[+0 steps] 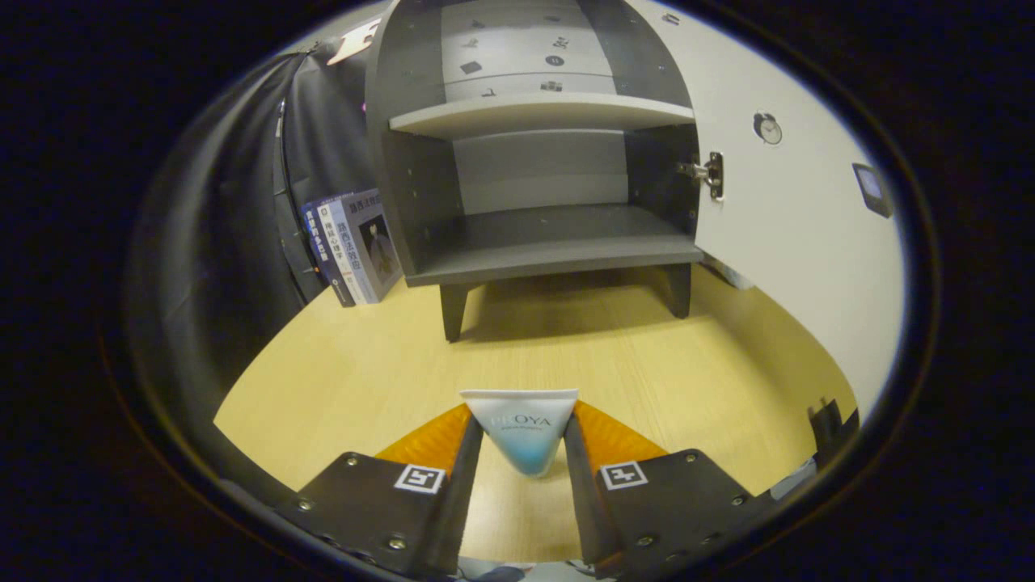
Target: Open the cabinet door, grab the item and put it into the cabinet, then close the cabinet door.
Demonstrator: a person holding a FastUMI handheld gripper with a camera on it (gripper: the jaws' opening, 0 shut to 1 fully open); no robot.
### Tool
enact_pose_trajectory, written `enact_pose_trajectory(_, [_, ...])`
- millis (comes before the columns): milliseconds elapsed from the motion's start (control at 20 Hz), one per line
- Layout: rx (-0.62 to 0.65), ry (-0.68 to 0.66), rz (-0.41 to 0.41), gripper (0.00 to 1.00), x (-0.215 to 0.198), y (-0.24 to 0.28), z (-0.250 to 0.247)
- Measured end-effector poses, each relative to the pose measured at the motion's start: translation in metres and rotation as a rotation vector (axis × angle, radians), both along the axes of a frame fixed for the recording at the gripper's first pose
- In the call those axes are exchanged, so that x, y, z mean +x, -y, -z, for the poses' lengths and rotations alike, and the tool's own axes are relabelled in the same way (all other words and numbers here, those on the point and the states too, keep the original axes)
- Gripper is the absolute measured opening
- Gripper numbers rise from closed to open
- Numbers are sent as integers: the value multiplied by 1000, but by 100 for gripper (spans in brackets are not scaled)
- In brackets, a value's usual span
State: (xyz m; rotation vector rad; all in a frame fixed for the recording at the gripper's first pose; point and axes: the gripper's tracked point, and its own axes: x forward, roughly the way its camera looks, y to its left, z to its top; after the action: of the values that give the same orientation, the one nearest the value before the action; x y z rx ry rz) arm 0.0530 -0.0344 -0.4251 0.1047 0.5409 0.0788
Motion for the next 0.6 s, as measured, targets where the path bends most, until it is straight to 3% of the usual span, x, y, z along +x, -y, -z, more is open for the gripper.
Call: enact_pose_trajectory(600, [-89, 292, -64, 55, 73, -1, -233])
